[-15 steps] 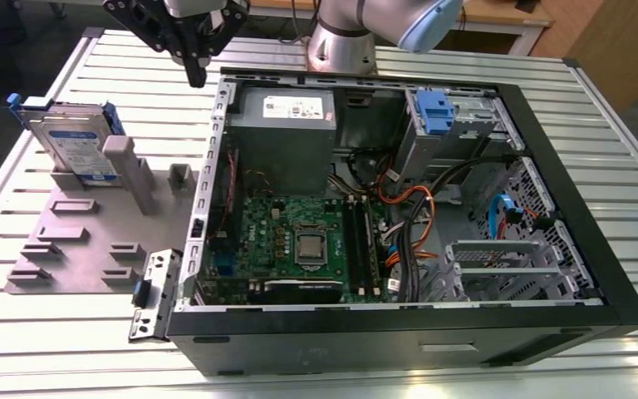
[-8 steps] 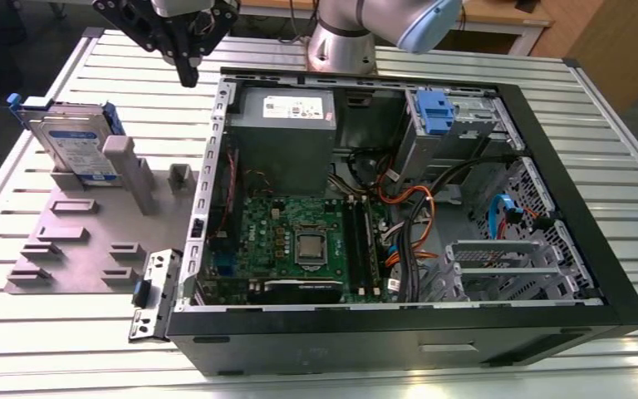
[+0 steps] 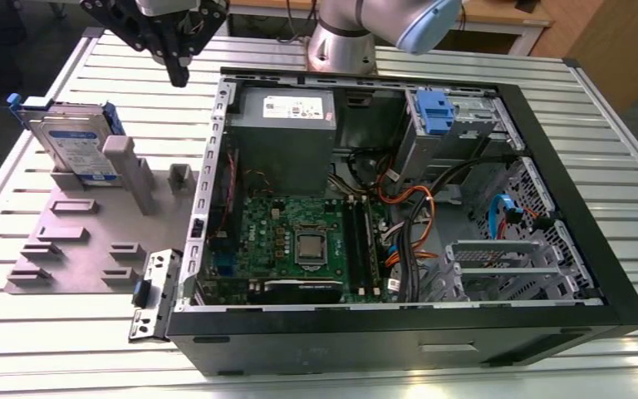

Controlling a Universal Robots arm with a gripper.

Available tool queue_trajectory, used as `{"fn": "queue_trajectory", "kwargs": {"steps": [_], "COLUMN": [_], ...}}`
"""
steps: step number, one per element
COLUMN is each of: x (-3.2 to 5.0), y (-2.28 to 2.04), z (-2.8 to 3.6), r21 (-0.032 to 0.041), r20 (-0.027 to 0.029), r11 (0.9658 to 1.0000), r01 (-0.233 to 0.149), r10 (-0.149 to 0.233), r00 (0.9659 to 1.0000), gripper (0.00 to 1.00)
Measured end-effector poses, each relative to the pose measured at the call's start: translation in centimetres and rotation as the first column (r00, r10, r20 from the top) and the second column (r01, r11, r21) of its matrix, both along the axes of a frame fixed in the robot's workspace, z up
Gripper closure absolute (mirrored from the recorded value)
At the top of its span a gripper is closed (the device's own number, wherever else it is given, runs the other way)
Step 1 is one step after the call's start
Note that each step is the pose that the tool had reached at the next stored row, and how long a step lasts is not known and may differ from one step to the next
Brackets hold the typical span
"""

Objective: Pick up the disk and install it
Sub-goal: 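Reach for the disk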

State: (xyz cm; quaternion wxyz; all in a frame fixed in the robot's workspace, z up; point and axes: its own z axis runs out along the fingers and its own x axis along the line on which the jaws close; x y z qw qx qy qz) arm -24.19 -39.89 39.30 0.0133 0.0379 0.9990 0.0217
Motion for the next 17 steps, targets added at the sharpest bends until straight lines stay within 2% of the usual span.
{"fn": "queue_trajectory", "kwargs": {"steps": [17], "x": [-3.03], "y": [0.00], "z": [-0.08], "r21": [0.0000], "r20": [0.0004], "r11": [1.0000], "r01": [0.000], "r10": [0.000], "r00": [1.0000], "gripper": [0.89]}}
